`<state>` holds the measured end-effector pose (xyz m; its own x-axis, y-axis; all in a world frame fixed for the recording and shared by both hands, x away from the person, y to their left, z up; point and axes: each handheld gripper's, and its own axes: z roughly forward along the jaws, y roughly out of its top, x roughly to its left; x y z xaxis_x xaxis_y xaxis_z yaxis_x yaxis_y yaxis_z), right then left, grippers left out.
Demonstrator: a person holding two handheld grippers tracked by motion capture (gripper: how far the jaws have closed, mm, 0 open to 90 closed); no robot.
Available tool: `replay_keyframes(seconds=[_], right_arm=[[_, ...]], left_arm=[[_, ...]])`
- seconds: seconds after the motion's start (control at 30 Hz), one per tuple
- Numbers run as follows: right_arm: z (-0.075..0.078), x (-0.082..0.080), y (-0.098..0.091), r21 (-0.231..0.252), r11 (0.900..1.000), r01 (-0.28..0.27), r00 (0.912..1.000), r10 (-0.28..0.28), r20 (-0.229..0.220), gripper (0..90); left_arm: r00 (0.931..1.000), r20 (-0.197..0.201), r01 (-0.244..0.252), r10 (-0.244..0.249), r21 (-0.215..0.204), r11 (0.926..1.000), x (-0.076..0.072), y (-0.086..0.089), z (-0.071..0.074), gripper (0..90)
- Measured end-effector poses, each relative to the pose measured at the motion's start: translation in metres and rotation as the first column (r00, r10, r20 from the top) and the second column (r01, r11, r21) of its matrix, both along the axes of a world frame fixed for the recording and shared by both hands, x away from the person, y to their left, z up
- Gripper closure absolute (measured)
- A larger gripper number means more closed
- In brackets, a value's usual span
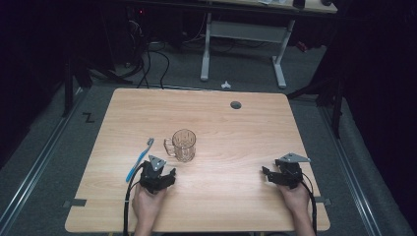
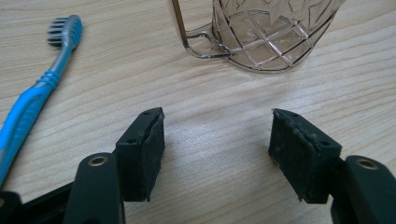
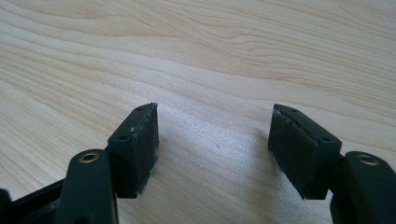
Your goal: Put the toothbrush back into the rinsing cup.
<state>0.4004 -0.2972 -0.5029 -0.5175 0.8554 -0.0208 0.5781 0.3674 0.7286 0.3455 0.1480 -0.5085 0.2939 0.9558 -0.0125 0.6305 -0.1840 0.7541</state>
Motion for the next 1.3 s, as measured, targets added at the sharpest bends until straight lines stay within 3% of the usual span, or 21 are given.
replay_keyframes(seconds=[0.9, 1.13, 1.3], right_arm=[[0.0, 0.0, 0.0, 0.0, 1.0, 0.004, 1.0, -0.004, -0.001, 34.0], [0.0, 0.0, 0.0, 0.001, 1.0, 0.005, 1.0, -0.005, -0.001, 34.0], [0.0, 0.0, 0.0, 0.0, 1.0, 0.006, 1.0, -0.006, -0.001, 34.0]], left_arm=[[0.9996, 0.0, 0.029, -0.029, 0.002, 0.9996, -0.002, -0.001, 0.0, 35.8], [0.9991, 0.034, 0.026, -0.025, -0.036, 0.999, -0.01, 0.001, 0.002, 40.2], [0.9992, 0.028, 0.031, -0.029, -0.041, 0.9987, -0.011, 0.003, 0.004, 40.6]])
